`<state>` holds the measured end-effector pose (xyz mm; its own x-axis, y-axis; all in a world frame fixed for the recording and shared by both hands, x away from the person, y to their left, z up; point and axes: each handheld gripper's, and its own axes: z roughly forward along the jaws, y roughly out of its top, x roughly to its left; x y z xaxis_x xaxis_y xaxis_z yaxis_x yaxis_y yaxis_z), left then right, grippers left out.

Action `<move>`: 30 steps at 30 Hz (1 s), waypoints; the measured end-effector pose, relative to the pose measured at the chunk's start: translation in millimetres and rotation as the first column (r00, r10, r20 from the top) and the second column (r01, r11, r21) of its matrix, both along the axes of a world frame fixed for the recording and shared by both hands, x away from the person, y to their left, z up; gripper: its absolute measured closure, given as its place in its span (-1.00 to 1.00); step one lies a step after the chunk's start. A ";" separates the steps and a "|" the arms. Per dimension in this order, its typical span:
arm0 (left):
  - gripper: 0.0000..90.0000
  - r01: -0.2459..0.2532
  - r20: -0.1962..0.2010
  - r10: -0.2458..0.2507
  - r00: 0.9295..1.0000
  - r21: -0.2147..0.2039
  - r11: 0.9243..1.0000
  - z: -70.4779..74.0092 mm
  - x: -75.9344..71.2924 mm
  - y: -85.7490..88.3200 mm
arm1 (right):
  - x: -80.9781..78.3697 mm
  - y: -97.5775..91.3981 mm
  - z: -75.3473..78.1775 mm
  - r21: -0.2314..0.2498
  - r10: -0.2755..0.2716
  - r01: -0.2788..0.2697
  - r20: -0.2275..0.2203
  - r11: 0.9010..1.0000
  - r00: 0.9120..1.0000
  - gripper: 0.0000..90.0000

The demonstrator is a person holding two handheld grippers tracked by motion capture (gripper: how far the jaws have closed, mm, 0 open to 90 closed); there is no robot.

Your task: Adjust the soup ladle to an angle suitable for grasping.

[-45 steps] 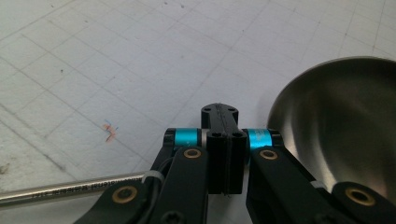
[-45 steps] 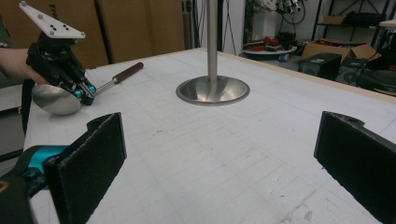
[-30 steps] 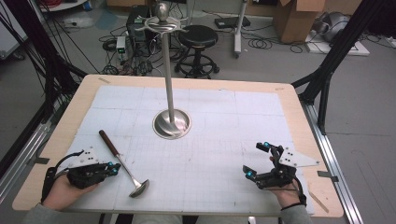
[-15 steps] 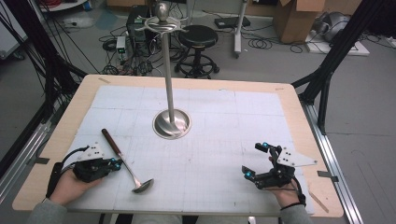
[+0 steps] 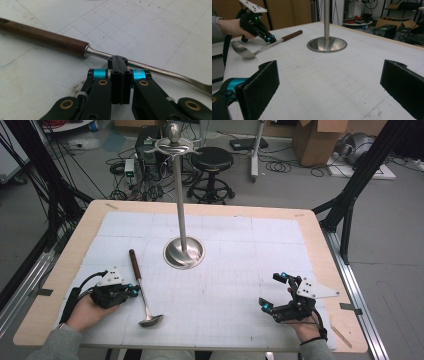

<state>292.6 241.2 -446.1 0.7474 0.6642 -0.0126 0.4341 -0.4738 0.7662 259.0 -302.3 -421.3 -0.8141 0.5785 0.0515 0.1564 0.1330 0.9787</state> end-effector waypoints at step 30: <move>1.00 0.100 0.020 -0.100 0.995 -0.021 0.995 17.9 -8.0 -34.5 | 0.9 -0.5 -1.0 -0.001 0.002 -0.002 -0.001 1.000 1.000 -0.97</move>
